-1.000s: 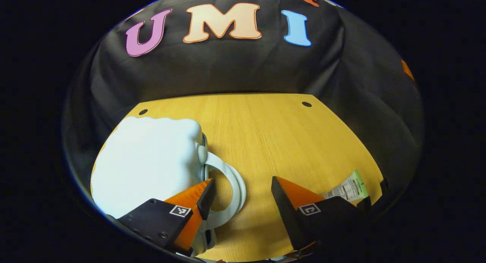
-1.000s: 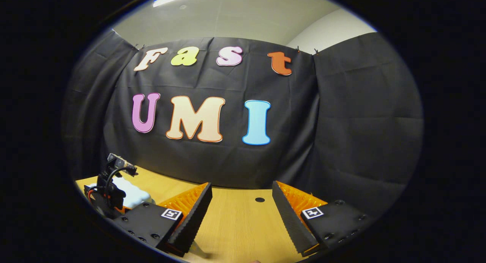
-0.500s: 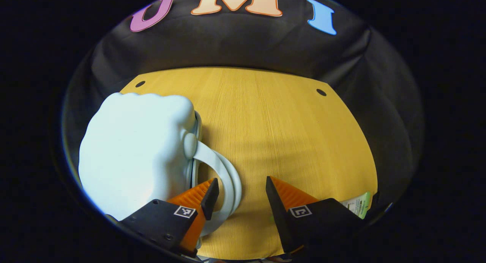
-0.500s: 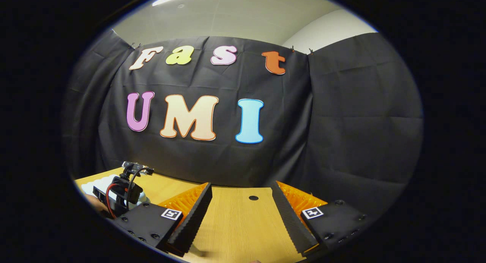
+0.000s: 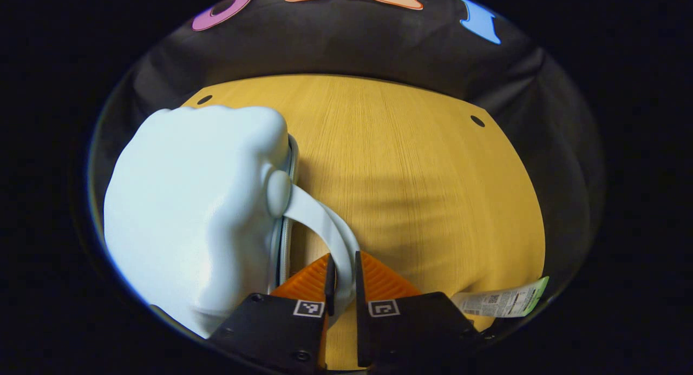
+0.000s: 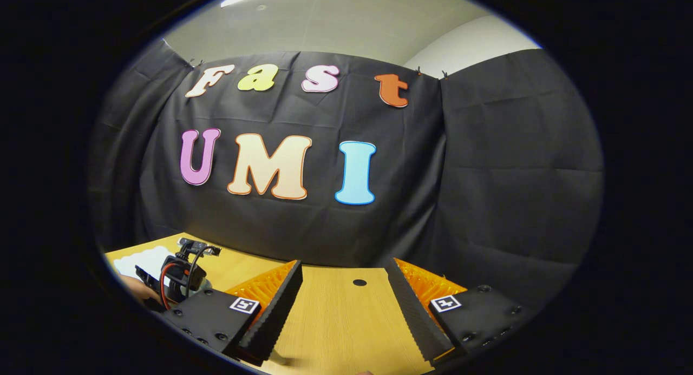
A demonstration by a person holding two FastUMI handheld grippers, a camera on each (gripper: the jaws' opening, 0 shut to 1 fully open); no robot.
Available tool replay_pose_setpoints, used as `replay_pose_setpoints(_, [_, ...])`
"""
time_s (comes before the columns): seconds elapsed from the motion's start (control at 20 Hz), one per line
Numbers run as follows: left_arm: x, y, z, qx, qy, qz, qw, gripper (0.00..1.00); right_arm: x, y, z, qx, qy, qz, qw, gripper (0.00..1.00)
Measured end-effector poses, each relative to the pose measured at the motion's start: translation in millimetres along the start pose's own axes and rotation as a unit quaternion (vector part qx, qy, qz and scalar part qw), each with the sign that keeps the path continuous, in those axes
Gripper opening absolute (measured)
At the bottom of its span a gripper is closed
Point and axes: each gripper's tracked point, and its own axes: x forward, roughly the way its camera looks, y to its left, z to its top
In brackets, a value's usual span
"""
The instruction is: First open the suitcase, pack the skin care products into it, and then close the suitcase.
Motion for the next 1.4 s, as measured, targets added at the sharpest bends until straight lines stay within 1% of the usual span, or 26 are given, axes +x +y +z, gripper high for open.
replay_pose_setpoints(0.05, [-3.5,-0.4,1.0,0.003,-0.001,-0.003,1.000,0.09,0.3,0.3,0.4,0.000,0.000,0.000,1.000,0.99])
replay_pose_setpoints(0.15, [-6.9,-3.2,2.9,0.004,-0.002,-0.003,1.000,0.06,-0.2,0.4,-0.4,-0.002,-0.002,0.000,1.000,0.99])
replay_pose_setpoints(0.2, [-7.8,-3.8,4.4,0.014,-0.004,-0.002,1.000,0.04,-0.3,1.8,0.5,-0.003,-0.002,0.002,1.000,0.99])
replay_pose_setpoints(0.3, [-17.3,-5.3,11.5,0.043,-0.016,0.010,0.999,0.01,0.5,3.7,0.2,-0.003,-0.005,0.005,1.000,0.99])
replay_pose_setpoints(0.35, [-23.6,-7.2,16.0,0.057,-0.023,0.011,0.998,0.00,1.1,4.8,-0.6,-0.002,-0.005,0.007,1.000,1.00])
replay_pose_setpoints(0.4, [-30.3,-8.4,19.1,0.065,-0.029,0.009,0.997,0.00,1.4,6.7,-0.8,-0.001,-0.006,0.009,1.000,0.99])
replay_pose_setpoints(0.7, [-57.9,-15.5,26.9,0.078,-0.042,-0.012,0.996,0.00,5.8,19.1,-1.1,-0.001,-0.009,0.029,1.000,0.99])
replay_pose_setpoints(0.9, [-89.7,-13.1,47.0,0.087,-0.068,-0.017,0.994,0.00,8.9,27.9,4.2,0.001,-0.020,0.043,0.999,0.99])
replay_pose_setpoints(1.1, [-126.6,5.5,71.9,0.082,-0.099,-0.020,0.992,0.00,9.9,37.4,7.4,0.005,-0.031,0.054,0.998,0.99])
replay_pose_setpoints(1.3, [-155.8,27.5,93.7,0.063,-0.116,-0.024,0.991,0.00,9.6,46.0,8.0,0.010,-0.034,0.064,0.997,0.99])
replay_pose_setpoints(1.4, [-172.1,43.7,105.6,0.073,-0.126,-0.015,0.989,0.00,10.2,50.3,6.5,0.011,-0.033,0.068,0.997,1.00])
